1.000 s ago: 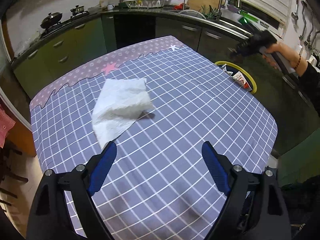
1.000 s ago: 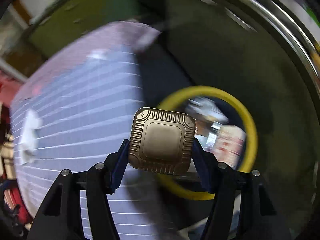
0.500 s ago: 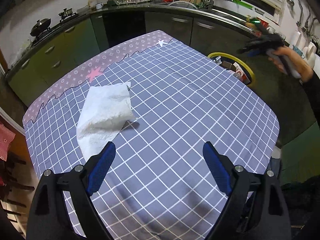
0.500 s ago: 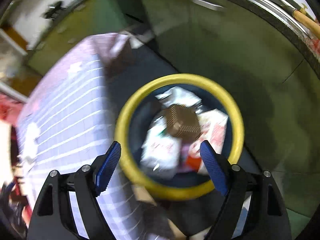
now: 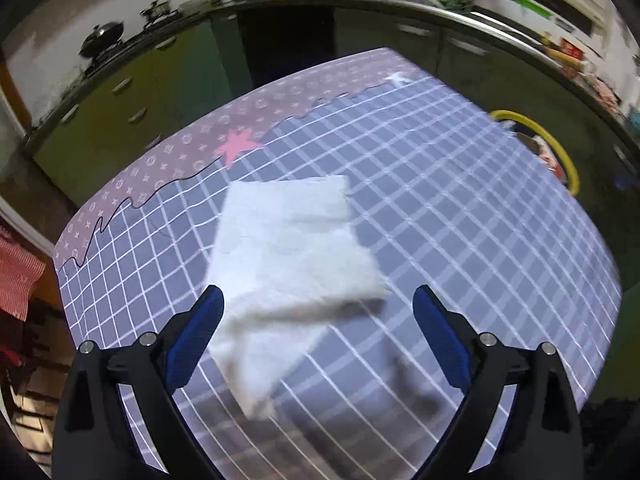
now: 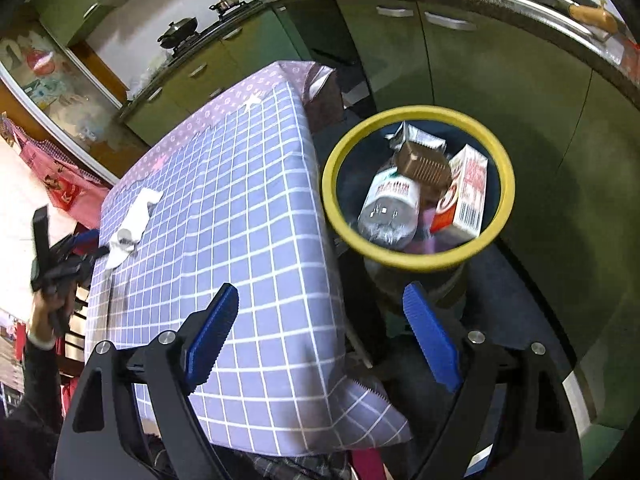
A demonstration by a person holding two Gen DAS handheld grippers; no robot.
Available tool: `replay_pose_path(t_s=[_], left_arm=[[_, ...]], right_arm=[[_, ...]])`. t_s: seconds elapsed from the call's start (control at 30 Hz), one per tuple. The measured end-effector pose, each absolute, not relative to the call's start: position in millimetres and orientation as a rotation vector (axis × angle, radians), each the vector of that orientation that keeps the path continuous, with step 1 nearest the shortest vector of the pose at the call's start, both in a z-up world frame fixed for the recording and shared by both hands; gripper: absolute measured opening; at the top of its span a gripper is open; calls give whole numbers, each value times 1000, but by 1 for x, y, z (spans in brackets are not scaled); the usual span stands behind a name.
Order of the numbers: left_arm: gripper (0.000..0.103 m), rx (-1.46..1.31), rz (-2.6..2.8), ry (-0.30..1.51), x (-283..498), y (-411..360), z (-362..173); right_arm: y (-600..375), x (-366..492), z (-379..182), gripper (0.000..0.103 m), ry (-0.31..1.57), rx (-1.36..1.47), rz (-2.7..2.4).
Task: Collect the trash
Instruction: 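Grasp the white tissue with the left gripper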
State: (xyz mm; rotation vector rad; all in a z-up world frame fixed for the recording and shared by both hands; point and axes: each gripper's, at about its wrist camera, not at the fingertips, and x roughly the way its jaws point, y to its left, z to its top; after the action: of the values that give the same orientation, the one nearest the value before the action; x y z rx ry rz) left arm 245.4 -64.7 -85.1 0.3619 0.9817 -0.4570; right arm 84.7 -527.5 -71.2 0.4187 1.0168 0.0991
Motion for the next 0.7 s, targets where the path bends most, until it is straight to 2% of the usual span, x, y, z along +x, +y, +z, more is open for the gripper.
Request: replay_pose_path(t_s=[0.27, 0.43, 0.57, 0.7], left_arm=[[90, 244, -429, 1115, 292, -45, -114], [65, 228, -460, 1157, 294, -46, -124], [58, 278, -447, 1148, 289, -52, -129], [21, 306, -494, 1124, 280, -59, -127]], right_arm=[[-524, 87, -91, 85, 1032, 444, 134], [-522, 90, -95, 85, 1038, 454, 145], [-518, 91, -93, 85, 1038, 451, 158], [-514, 91, -92, 85, 1036, 448, 173]])
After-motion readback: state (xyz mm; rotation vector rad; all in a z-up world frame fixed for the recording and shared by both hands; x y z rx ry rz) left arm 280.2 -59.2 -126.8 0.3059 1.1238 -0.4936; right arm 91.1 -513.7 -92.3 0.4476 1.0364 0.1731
